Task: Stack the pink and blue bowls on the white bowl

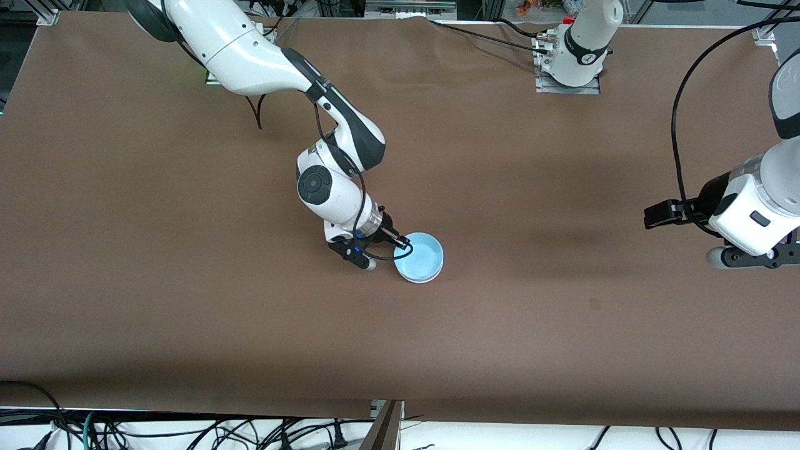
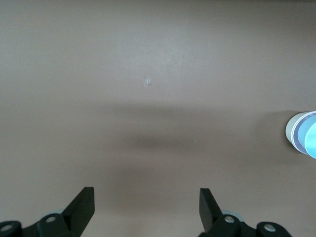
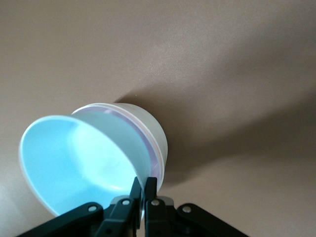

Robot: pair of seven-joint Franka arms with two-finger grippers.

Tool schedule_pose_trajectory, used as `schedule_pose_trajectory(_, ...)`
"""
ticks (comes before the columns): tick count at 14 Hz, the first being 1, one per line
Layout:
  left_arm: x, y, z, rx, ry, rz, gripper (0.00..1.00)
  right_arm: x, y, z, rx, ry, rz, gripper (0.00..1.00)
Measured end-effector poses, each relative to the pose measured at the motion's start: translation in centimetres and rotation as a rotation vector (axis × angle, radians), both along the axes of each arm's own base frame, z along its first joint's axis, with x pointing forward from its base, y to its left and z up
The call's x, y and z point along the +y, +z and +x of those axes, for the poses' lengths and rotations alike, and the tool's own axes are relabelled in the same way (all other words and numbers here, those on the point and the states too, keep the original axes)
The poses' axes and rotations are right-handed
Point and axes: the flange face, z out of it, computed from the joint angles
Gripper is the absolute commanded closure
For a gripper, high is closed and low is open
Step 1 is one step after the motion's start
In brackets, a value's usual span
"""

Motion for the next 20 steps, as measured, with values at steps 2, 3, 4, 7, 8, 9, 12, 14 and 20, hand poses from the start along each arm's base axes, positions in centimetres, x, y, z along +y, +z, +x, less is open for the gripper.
schedule_pose_trajectory(2, -0.1, 0.1, -0.2, 0.001, -0.001, 0.002, 0.06, 0.0, 0.1, 0.1, -0.002, -0.001, 0.001, 0.0)
schedule_pose_trajectory(3, -0.1, 0.1, -0.3, 0.001, -0.002, 0.003, 0.06, -0.1, 0.2, 0.2, -0.004, -0.003, 0.001, 0.0)
schedule_pose_trajectory(4, -0.1, 0.2, -0.4, 0.003, -0.002, 0.004, 0.07, -0.2, 0.4, 0.5, -0.004, -0.003, -0.002, 0.0)
schedule_pose_trajectory(7, -0.3, 0.3, -0.9, 0.009, -0.005, 0.009, 0.08, -1.6, 2.9, 2.4, 0.052, 0.031, -0.064, 0.0)
schedule_pose_trajectory(8, -0.3, 0.3, -1.2, 0.011, -0.007, 0.012, 0.08, -2.6, 4.5, 3.3, 0.074, 0.061, -0.1, 0.0)
schedule_pose_trajectory(9, -0.4, 0.4, -1.5, 0.01, -0.009, 0.015, 0.08, -3.9, 6.1, 4.1, 0.094, 0.112, -0.136, 0.0)
schedule_pose_trajectory(12, -1.3, 0.4, -3.0, -0.029, -0.026, 0.028, 0.08, -10.9, 10.7, 6.7, 0.125, 0.348, -0.221, 0.0)
schedule_pose_trajectory(14, -1.6, 0.2, -4.5, -0.052, -0.036, 0.023, 0.08, -17.9, 13.7, 8.1, 0.149, 0.476, -0.255, 0.0)
schedule_pose_trajectory(20, 0.5, -0.8, -8.9, -0.11, -0.062, 0.018, 0.05, -34.4, 23.2, 8.6, 0.121, 0.753, -0.289, 0.0)
